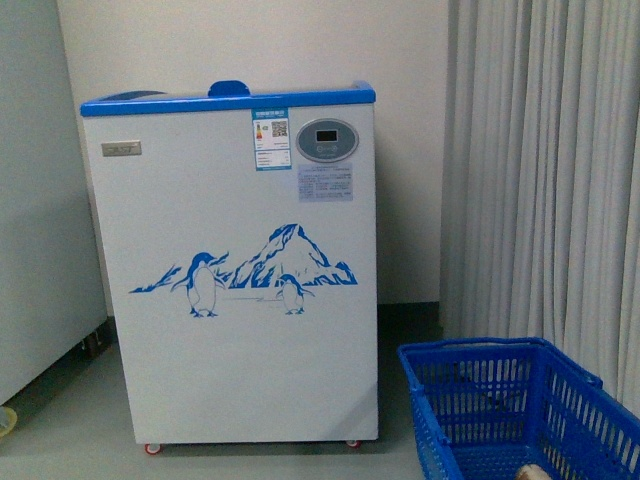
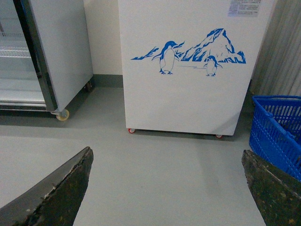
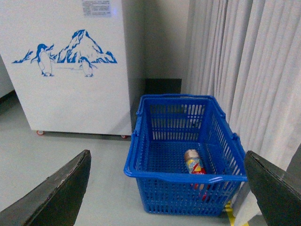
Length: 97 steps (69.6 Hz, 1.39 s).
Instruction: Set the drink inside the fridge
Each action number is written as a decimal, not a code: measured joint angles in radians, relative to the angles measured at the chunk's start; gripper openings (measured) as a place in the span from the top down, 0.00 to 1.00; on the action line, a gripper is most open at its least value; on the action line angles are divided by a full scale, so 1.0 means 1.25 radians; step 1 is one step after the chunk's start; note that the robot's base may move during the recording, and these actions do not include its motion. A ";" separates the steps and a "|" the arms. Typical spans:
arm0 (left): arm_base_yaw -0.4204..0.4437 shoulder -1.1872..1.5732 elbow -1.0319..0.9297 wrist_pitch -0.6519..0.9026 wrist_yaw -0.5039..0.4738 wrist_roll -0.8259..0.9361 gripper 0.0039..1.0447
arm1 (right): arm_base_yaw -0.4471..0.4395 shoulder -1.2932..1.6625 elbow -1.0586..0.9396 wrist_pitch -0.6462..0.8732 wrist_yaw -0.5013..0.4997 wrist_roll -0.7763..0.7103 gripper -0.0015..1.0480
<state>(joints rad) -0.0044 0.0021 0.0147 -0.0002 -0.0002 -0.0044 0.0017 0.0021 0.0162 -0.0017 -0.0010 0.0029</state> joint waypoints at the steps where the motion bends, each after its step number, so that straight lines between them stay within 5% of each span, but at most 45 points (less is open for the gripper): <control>1: 0.000 0.000 0.000 0.000 0.000 0.000 0.08 | 0.000 0.000 0.000 0.000 0.000 0.000 0.07; 97: 0.000 0.000 0.000 0.000 0.000 0.000 0.08 | 0.000 0.000 0.000 0.000 0.000 0.000 0.07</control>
<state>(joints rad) -0.0044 0.0025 0.0147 -0.0002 -0.0006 -0.0044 0.0017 0.0025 0.0162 -0.0017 -0.0010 0.0029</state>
